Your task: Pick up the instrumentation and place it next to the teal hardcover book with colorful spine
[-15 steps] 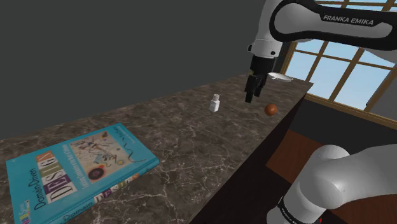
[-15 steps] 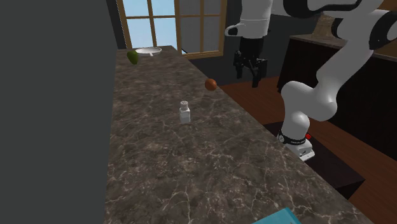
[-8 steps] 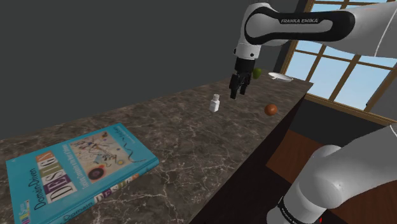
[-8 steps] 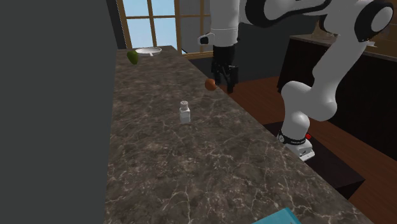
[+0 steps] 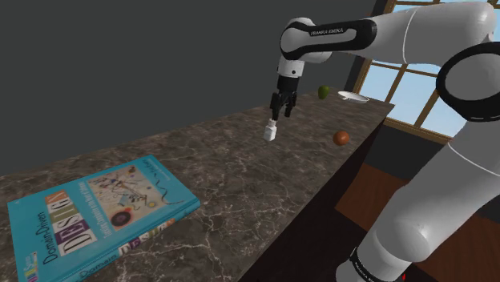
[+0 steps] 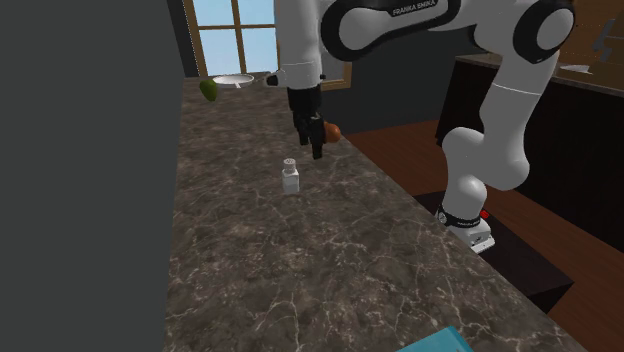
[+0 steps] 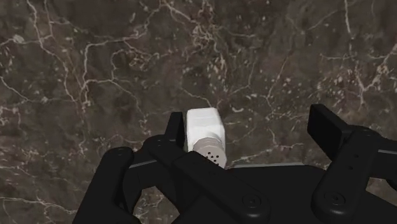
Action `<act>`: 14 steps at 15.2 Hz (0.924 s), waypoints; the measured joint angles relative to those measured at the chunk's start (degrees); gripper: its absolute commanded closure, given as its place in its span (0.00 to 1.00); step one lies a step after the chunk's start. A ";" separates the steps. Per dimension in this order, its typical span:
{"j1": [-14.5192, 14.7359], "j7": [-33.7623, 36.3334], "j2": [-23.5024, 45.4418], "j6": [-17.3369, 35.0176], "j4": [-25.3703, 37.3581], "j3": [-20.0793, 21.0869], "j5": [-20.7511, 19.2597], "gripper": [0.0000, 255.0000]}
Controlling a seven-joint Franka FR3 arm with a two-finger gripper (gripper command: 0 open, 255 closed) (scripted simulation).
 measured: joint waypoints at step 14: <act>-1.03 -2.48 14.23 5.44 7.25 -1.32 3.42 0.00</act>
